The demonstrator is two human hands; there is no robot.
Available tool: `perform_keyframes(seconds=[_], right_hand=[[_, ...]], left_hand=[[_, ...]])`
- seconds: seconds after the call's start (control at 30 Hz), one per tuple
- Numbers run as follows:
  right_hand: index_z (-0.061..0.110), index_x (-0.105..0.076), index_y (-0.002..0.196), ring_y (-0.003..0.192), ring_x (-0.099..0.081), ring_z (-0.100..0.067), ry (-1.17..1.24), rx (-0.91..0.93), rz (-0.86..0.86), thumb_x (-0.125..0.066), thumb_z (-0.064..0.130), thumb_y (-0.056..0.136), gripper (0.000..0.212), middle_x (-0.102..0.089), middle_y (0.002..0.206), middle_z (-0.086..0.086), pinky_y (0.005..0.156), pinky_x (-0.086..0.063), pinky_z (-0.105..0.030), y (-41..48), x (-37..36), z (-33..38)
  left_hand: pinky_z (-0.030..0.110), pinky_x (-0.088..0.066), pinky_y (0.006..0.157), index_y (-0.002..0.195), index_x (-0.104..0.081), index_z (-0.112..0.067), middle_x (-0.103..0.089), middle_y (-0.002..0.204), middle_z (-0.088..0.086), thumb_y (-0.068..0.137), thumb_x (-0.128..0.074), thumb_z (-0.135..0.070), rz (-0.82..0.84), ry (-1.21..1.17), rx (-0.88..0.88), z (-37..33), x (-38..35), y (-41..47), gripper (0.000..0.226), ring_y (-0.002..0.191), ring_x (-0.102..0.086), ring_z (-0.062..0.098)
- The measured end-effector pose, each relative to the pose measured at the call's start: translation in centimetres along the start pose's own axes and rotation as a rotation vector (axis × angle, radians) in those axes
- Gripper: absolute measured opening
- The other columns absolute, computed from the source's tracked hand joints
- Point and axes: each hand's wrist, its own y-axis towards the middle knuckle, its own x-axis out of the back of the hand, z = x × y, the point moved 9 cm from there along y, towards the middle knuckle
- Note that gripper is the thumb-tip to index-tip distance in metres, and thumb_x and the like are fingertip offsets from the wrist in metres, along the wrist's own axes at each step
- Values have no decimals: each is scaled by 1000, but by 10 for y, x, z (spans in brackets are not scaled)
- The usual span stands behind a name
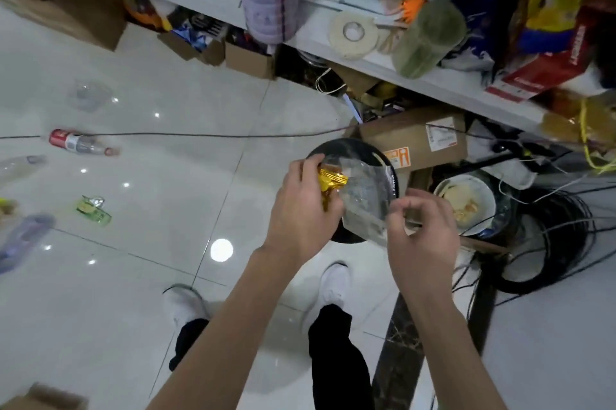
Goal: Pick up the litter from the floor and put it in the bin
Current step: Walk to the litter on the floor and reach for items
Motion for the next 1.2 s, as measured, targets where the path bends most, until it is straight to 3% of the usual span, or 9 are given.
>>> perform_keyframes(seconds=[0.13,0.3,0.43,0.5,0.57,0.67,0.83,1.0,1.2], right_hand=[[10,-70,91,108,-59,-17,-16,91,-29,-60,27,90,19,-62,114,-6,95,-49,-36,24,-14,-43],[14,-69,93,108,-58,-18,-1,32,24,-67,17,91,4,-60,114,-5,95,-50,-43,49,-45,-85],[19,-70,103,107,-52,-3,-36,22,111,-67,28,91,15,-60,116,-1,95,-37,-8,60,-66,-97],[21,-69,107,110,-54,-6,-41,30,114,-68,28,91,17,-59,116,1,94,-34,-5,63,-67,-95],[22,-67,109,111,-55,-8,-55,42,119,-68,29,92,19,-57,116,2,95,-35,-8,61,-66,-90],[21,-66,112,104,-50,-1,-55,97,109,-68,29,92,21,-58,115,0,91,-32,-2,54,-59,-69],[17,-65,114,106,-51,-3,-43,175,83,-69,29,92,26,-58,113,2,92,-32,-1,31,-48,-9],[18,-63,119,114,-54,-11,-3,256,151,-69,29,93,29,-52,114,10,101,-40,-21,-7,-53,79],[14,-63,120,112,-54,-13,14,387,205,-69,27,92,31,-57,116,0,97,-42,-18,-62,-79,190]], left_hand=[[44,-48,98,140,-37,-20,-44,136,5,87,-61,-25,17,77,21,12,-59,24,58,119,-51,25],[47,-45,99,139,-40,-19,-46,137,6,84,-67,-35,0,124,13,34,-109,51,63,123,-49,28],[48,-40,106,142,-38,-17,-44,142,7,84,-67,-47,-24,202,25,55,-121,59,71,129,-46,28],[48,-42,104,140,-42,-16,-45,140,8,87,-64,-44,-46,204,10,59,-115,57,64,126,-49,28],[48,-45,101,138,-44,-15,-47,137,9,89,-62,-41,-71,192,1,58,-100,51,58,121,-52,28],[47,-48,97,136,-47,-13,-48,134,10,92,-60,-37,-114,149,-20,48,-67,38,52,114,-56,28],[46,-46,98,136,-48,-14,-47,135,9,94,-56,-40,-148,95,-30,36,3,12,50,117,-54,27],[47,-46,99,138,-47,-13,-47,136,8,95,-54,-38,-203,85,-14,38,92,-23,49,117,-54,27],[41,-45,98,139,-46,-15,-45,137,5,96,-55,-37,-324,71,38,71,216,-75,49,117,-53,23]])
